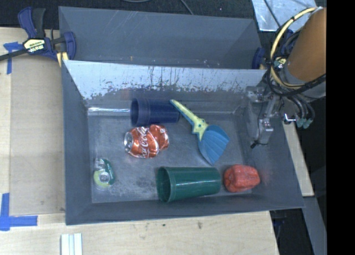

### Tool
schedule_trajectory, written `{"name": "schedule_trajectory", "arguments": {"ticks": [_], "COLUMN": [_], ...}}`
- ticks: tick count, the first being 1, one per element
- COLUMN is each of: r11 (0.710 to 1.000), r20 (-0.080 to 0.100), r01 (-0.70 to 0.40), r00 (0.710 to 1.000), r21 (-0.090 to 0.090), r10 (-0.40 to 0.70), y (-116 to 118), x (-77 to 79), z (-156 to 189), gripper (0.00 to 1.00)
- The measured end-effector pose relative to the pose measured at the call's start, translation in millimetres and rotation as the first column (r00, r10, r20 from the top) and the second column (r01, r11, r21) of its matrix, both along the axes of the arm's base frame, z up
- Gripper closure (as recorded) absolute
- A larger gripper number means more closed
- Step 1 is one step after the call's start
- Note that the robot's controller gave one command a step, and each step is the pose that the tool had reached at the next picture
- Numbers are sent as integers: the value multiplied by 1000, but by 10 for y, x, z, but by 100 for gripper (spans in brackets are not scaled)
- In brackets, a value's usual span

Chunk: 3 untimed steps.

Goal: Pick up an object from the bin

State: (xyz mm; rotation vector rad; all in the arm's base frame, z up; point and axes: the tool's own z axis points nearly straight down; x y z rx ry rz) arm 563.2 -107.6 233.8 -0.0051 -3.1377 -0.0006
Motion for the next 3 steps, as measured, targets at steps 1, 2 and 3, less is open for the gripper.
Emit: {"name": "schedule_trajectory", "arguments": {"ticks": [1,2,3], "r11": [1000,999,998], "r20": [8,15,15], "r01": [-2,49,64], "r00": [1000,999,998], "r21": [-1,-2,-1], "r10": [2,-49,-64], "y": [4,60,88], "x": [15,249,326], "z": [43,-166,-280], "gripper": [0,0,0]}}
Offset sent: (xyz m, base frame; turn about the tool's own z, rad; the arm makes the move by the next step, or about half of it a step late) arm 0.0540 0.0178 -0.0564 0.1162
